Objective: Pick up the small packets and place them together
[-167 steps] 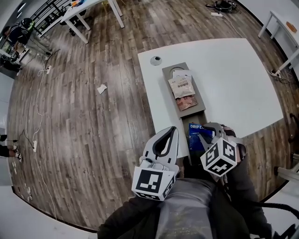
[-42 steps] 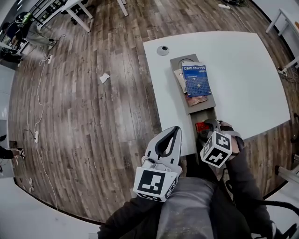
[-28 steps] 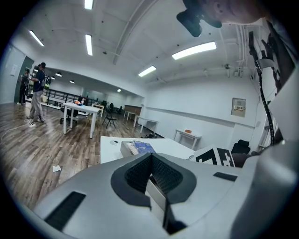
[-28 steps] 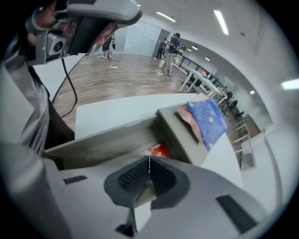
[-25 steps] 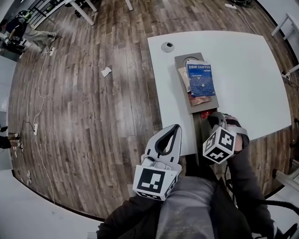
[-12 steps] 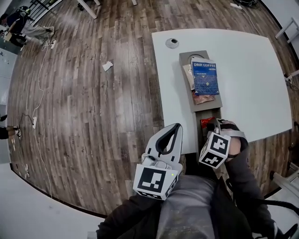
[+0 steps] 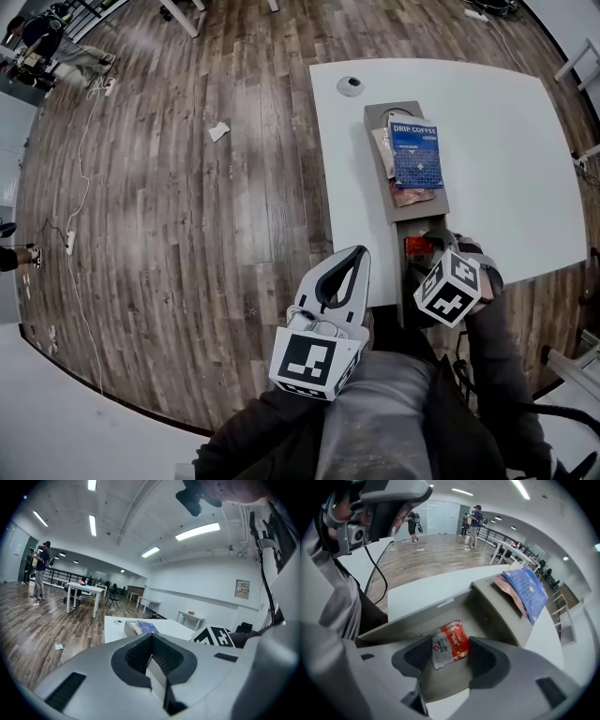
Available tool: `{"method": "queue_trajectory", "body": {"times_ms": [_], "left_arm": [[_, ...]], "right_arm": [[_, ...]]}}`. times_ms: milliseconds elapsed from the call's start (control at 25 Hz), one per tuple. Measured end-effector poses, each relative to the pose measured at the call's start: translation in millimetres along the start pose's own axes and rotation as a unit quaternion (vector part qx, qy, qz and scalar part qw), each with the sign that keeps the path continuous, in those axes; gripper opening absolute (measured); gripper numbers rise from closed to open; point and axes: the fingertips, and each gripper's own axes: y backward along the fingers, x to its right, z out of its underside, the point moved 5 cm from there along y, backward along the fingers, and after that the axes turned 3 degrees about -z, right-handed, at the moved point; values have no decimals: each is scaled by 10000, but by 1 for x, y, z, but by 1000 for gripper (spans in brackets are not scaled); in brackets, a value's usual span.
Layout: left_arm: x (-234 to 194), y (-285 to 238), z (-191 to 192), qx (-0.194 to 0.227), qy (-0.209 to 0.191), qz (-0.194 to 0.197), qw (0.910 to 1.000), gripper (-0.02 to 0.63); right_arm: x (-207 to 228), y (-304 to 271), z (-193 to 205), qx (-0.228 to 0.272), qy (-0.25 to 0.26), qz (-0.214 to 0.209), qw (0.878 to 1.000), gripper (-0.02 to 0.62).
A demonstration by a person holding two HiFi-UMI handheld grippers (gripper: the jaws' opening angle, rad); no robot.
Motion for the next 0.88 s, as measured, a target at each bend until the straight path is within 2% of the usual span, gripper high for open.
{"method": "queue_trajectory", "body": {"times_ms": [80,120,160,280,440,520,680,760,880], "left_arm": [[-1,-1,2,-12,15,-21,10000,3],[-1,-2,3,-32,35,-19,10000,3],[0,-2,3,-49,56,-13,10000,3],[-1,-6,6,-62,82,-17,9999,3],[-3,-6,5,-66,91,-47,9999,3],[-2,-4,3,-78,85,-32,9999,3],[0,-3,1,-57,21,-4,10000,3],[0,-3,0,4,-18,-23,10000,3],[-4,1,-3,35,-16,-89,10000,3]], "right_arm": [[2,-1,0,-213,143,118,9996,231],[5,-1,0,-334,297,292,9986,160],[7,-2,1,-463,472,484,9966,4],[10,-7,3,-622,652,630,9939,3],[12,-4,2,-388,340,397,9979,3],[12,0,-1,-246,249,420,9985,3],[26,13,-12,126,178,1096,9937,4],[33,10,-13,-4,338,1337,9904,3],[33,-3,-14,-447,704,1444,9860,3]]}}
